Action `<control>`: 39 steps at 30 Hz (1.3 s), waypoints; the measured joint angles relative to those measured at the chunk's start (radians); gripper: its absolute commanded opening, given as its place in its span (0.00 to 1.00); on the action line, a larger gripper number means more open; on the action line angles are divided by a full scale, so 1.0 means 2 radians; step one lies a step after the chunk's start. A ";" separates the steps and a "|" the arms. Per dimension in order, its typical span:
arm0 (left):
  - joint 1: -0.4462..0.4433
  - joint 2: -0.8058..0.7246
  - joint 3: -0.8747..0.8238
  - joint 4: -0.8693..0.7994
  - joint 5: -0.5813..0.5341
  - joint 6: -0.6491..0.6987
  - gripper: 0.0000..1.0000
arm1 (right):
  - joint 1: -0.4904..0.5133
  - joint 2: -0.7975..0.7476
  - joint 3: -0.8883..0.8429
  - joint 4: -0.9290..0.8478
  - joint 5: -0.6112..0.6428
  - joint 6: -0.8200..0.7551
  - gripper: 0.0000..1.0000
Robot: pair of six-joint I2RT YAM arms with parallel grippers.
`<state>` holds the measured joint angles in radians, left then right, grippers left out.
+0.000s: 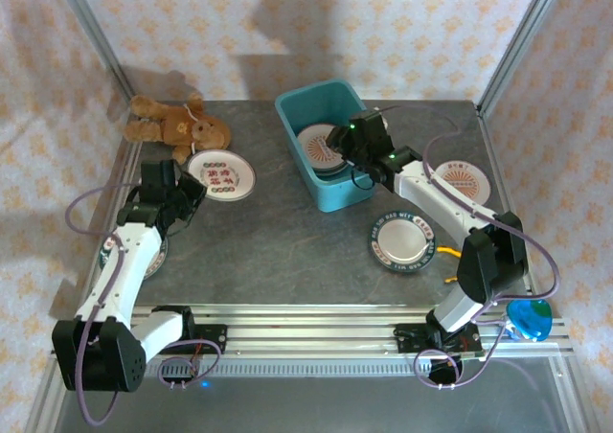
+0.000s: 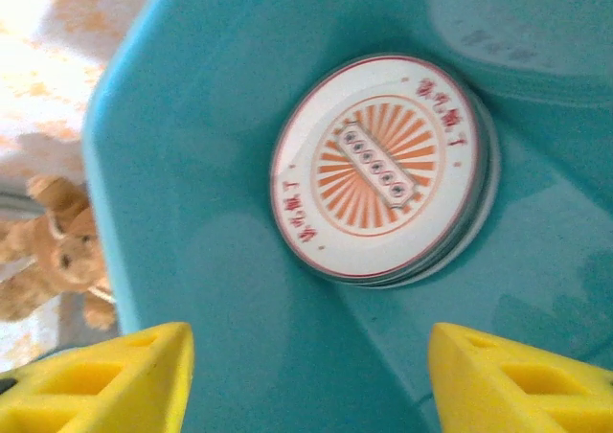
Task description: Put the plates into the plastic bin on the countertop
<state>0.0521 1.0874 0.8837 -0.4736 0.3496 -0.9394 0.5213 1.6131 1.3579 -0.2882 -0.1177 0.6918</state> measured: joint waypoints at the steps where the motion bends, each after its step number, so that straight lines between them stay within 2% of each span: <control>1: 0.000 0.006 0.011 0.004 0.005 0.004 0.00 | 0.000 0.000 0.000 0.008 -0.013 -0.003 0.65; 8: -0.003 0.048 0.094 0.056 0.045 0.026 0.00 | 0.000 0.015 0.008 0.097 -0.129 -0.018 0.66; 14: -0.028 0.096 0.143 0.102 0.078 0.026 0.00 | 0.000 0.040 0.032 0.164 -0.212 -0.014 0.66; 18: -0.051 0.124 0.165 0.123 0.096 0.026 0.00 | 0.000 0.050 0.043 0.187 -0.241 -0.008 0.65; 24: -0.063 0.146 0.181 0.142 0.112 0.025 0.00 | 0.000 0.058 0.052 0.186 -0.246 -0.008 0.62; 31: -0.072 0.153 0.186 0.167 0.118 0.020 0.00 | 0.000 0.076 0.052 0.201 -0.246 0.018 0.52; 39: -0.080 0.169 0.192 0.179 0.123 0.020 0.00 | 0.000 0.085 0.049 0.245 -0.246 0.071 0.25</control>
<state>-0.1078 1.4246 1.2682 -0.1162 0.5961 -0.9001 0.5205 1.7840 1.4567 0.2028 -0.6094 0.8341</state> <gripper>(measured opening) 0.051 0.306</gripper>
